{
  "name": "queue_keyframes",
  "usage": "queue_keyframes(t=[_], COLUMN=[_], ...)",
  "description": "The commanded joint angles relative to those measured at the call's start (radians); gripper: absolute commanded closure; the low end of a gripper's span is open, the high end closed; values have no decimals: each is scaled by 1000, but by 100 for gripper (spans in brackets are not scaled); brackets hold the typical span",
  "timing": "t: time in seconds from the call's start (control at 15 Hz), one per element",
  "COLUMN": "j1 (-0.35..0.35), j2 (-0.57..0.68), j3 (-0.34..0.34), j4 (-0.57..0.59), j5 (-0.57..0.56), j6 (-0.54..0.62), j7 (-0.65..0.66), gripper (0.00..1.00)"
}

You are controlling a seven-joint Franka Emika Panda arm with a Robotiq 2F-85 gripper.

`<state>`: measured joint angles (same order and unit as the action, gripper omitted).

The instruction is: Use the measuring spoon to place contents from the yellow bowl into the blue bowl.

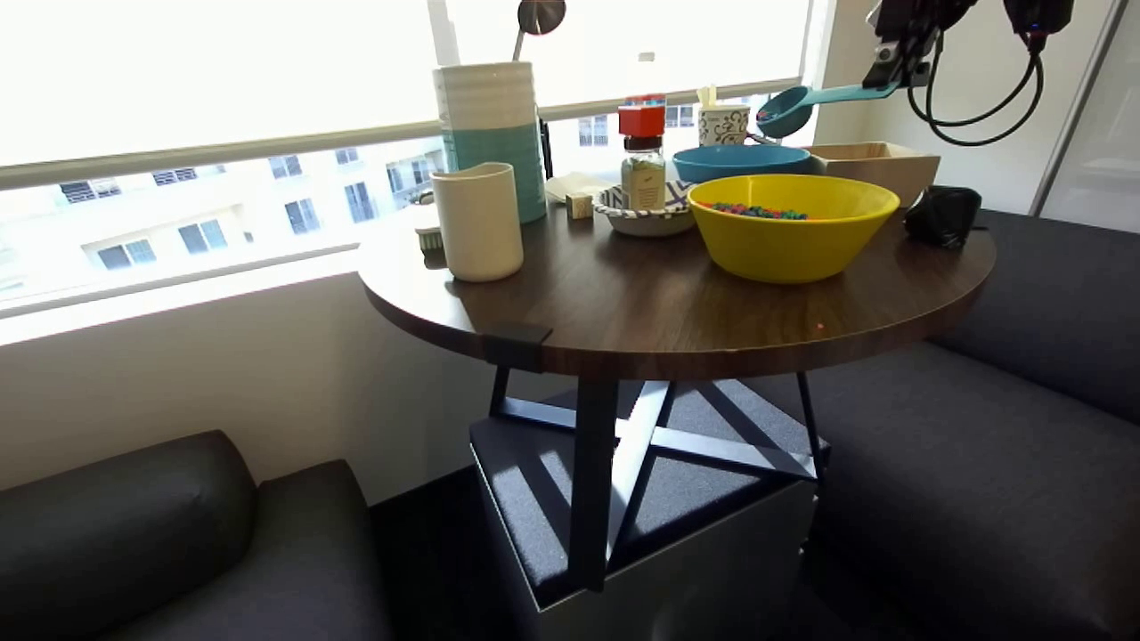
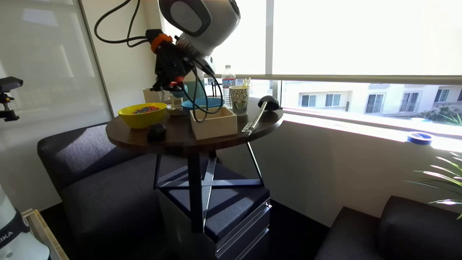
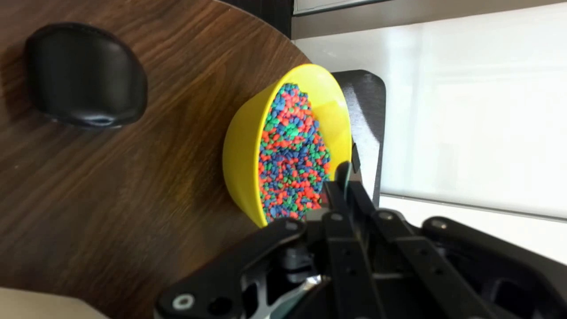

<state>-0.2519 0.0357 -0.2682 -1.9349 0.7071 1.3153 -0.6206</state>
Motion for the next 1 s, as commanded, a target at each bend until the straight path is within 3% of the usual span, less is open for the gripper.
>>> queue_keyframes(t=[0.0,0.4,0.93], j1=[-8,8,51], j2=[46,65,42], j3=[5,27,79], j4=[82,148,142], j5=[37,-47,-292], j6=[53,186,311], j7=[46,151,271], gripper=[98,98,98])
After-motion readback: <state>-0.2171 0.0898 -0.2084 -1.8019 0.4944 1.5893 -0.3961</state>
